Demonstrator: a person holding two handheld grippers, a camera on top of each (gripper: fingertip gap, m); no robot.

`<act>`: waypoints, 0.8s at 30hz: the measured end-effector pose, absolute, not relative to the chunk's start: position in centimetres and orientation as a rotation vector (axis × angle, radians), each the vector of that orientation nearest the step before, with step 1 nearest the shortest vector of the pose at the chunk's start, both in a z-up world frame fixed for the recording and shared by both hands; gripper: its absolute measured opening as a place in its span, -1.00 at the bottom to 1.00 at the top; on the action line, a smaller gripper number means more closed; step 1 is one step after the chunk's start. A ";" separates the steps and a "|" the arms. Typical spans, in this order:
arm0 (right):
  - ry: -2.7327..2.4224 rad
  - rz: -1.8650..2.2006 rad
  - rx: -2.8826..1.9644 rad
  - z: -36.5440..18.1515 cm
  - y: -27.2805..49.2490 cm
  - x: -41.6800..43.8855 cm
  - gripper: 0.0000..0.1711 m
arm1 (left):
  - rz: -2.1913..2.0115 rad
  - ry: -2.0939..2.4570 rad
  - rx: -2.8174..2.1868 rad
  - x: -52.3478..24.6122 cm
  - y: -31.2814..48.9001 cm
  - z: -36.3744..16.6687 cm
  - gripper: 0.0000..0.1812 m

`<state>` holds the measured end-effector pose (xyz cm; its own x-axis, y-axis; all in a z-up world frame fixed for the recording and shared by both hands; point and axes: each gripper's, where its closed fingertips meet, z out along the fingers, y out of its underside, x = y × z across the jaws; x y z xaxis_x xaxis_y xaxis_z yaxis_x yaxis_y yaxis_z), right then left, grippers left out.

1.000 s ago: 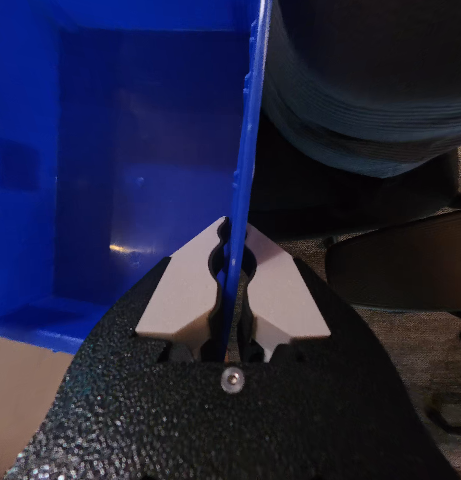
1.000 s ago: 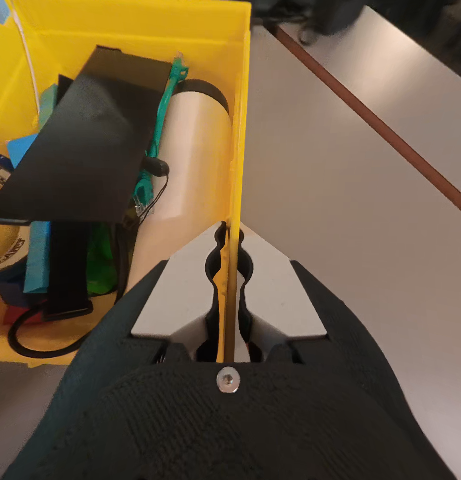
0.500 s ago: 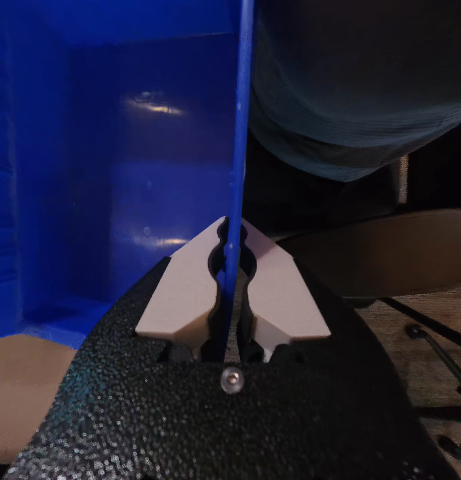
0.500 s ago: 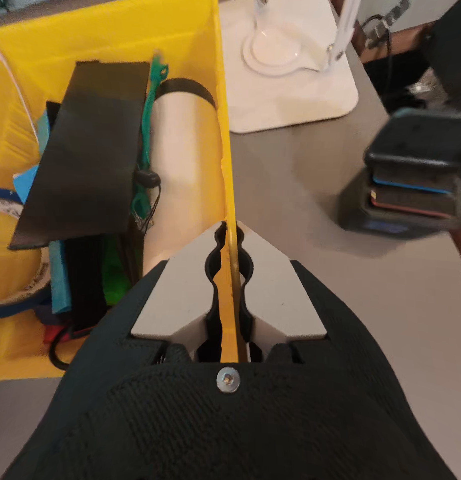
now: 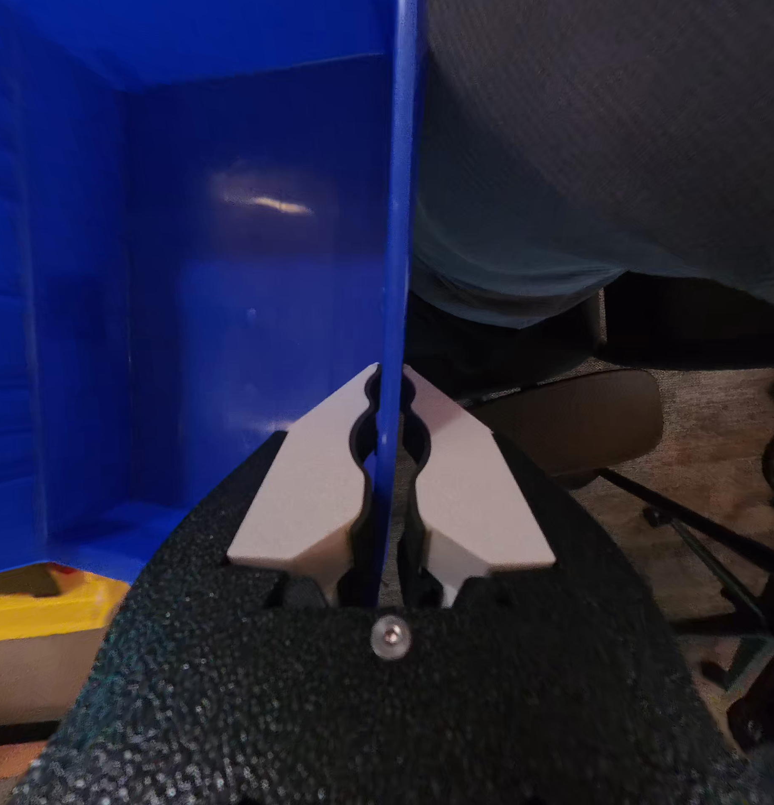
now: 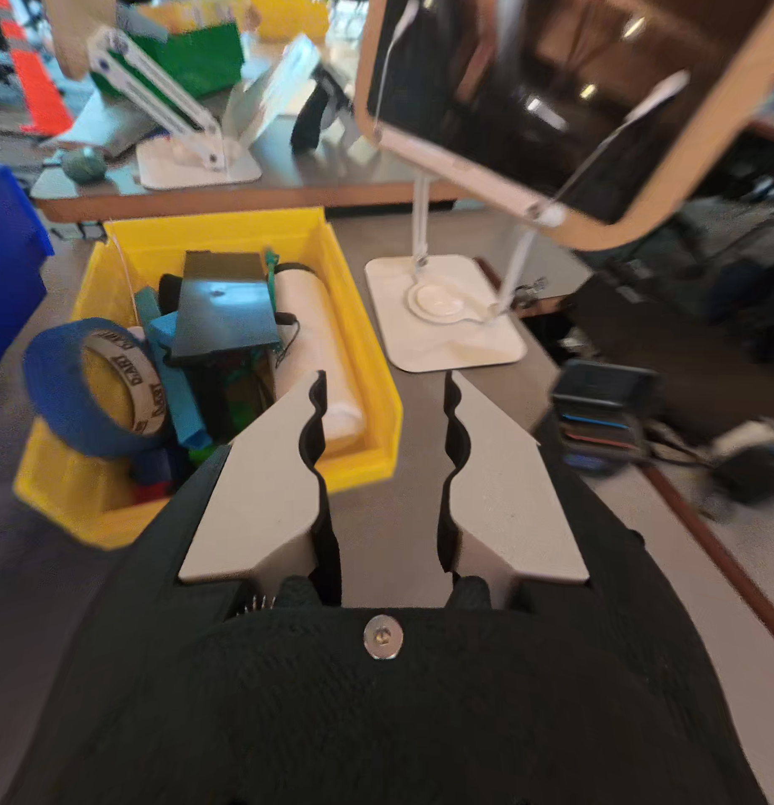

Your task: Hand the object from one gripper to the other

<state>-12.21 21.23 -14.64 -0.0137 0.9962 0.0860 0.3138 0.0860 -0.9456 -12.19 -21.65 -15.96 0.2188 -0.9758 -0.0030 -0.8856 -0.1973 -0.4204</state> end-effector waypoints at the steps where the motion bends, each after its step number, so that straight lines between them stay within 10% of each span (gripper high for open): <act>1: -1.411 0.950 -1.346 -13.1 21.8 -9.2 -0.38 | -0.379 1.765 -2.139 -11.6 -21.0 -14.9 -0.96; 14: -0.131 0.441 -1.283 -1.6 17.7 37.9 -0.40 | -0.375 1.920 -1.795 7.3 4.5 -13.5 -0.95; 24: -0.384 0.599 -1.578 -7.7 18.7 34.0 -0.45 | -0.009 1.457 -2.193 18.6 20.6 -24.5 -0.95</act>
<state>34.00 18.68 -7.70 0.8040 0.5761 -0.1473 -0.1077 -0.1026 -0.9889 18.57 20.58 -24.45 0.4263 -0.8650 -0.2646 -0.8618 -0.2996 -0.4093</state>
